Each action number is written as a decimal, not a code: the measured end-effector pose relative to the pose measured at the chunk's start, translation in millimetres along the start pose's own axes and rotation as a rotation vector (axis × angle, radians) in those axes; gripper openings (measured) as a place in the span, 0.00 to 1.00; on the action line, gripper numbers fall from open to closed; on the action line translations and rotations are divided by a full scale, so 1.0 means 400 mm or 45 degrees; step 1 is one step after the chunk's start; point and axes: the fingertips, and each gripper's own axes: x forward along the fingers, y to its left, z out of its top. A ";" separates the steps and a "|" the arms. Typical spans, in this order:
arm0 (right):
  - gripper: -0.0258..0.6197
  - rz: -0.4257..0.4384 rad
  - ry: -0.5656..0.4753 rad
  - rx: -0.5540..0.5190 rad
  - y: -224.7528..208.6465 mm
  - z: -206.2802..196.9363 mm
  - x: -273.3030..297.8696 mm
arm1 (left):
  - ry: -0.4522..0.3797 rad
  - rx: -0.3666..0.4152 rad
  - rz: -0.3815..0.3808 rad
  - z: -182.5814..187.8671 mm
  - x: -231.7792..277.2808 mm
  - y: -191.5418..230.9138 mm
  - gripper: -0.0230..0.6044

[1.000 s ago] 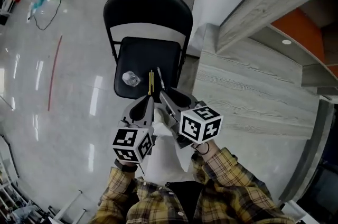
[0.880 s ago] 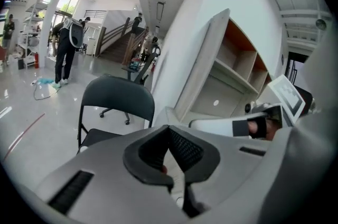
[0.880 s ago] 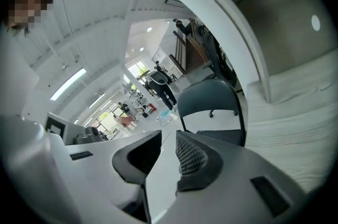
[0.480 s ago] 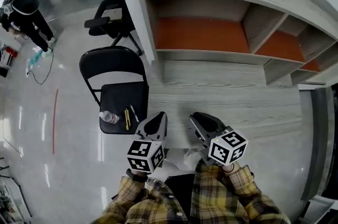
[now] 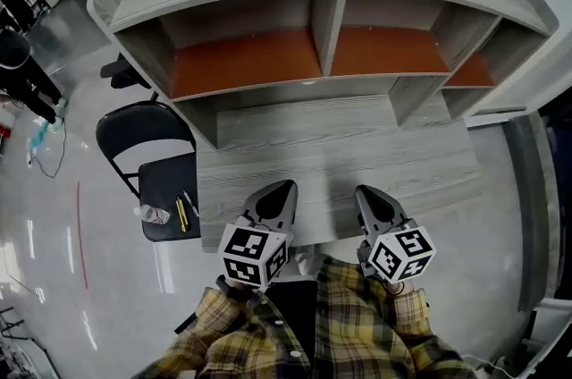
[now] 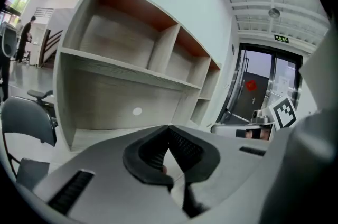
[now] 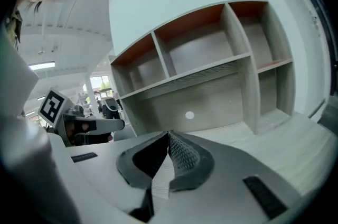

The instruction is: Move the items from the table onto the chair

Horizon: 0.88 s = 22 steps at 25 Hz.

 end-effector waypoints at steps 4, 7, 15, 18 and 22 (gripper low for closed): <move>0.07 -0.104 -0.038 0.020 -0.054 0.019 -0.051 | 0.005 0.042 -0.074 0.026 0.031 -0.048 0.04; 0.07 -0.158 -0.049 0.023 -0.071 0.031 -0.063 | 0.022 0.067 -0.126 0.035 0.050 -0.063 0.04; 0.07 -0.189 -0.030 -0.015 -0.070 0.042 -0.059 | 0.054 0.101 -0.193 0.046 0.067 -0.085 0.04; 0.07 -0.172 -0.008 -0.031 -0.061 0.038 -0.046 | 0.055 0.103 -0.193 0.052 0.065 -0.076 0.04; 0.07 -0.155 0.005 -0.020 -0.055 0.032 -0.033 | 0.054 0.099 -0.183 0.051 0.059 -0.066 0.04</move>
